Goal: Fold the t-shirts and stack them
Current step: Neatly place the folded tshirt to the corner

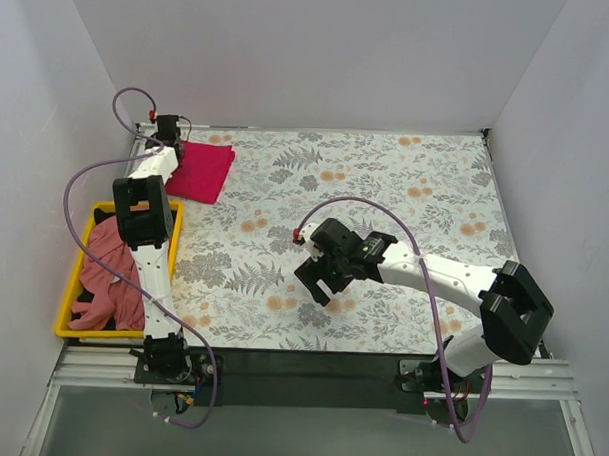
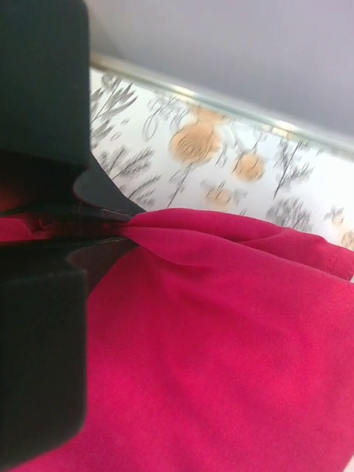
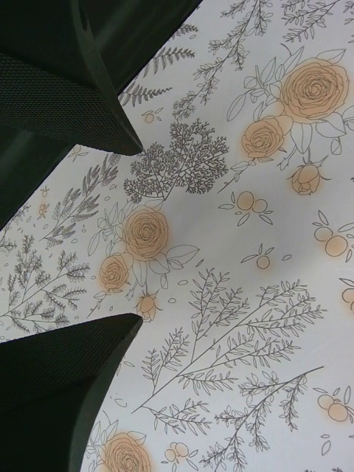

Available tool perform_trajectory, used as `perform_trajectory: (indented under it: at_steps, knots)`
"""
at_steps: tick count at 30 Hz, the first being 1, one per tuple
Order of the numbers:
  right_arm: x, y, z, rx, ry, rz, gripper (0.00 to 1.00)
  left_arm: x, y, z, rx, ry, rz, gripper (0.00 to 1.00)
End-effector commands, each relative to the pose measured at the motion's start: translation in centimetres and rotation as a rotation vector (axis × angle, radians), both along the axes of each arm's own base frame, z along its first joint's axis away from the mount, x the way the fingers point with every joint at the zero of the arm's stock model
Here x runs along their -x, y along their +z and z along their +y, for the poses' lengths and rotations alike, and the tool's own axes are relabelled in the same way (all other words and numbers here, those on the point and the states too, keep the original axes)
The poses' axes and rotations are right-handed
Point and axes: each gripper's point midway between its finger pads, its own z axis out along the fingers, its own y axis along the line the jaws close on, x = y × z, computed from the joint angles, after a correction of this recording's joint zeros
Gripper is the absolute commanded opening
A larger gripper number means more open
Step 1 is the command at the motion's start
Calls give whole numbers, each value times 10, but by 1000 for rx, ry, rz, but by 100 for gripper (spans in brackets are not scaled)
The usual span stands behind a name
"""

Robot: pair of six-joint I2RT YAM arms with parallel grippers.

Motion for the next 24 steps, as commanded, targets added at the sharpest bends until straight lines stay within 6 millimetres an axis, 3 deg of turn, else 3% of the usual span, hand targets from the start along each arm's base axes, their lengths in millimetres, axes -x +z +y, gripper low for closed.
perform_trajectory:
  at_steps: [1,11,21,24]
  knots:
    - [-8,12,3,10,-26,-7,95,-14,32,31,-102,41,-59,0]
    - [-11,13,5,26,-33,5,95,-21,44,83,-251,130,-67,0]
    - [-12,12,5,29,-40,10,95,-26,61,100,-339,147,-86,0]
    - [-12,12,4,31,-44,9,95,-27,63,103,-355,150,-89,4]
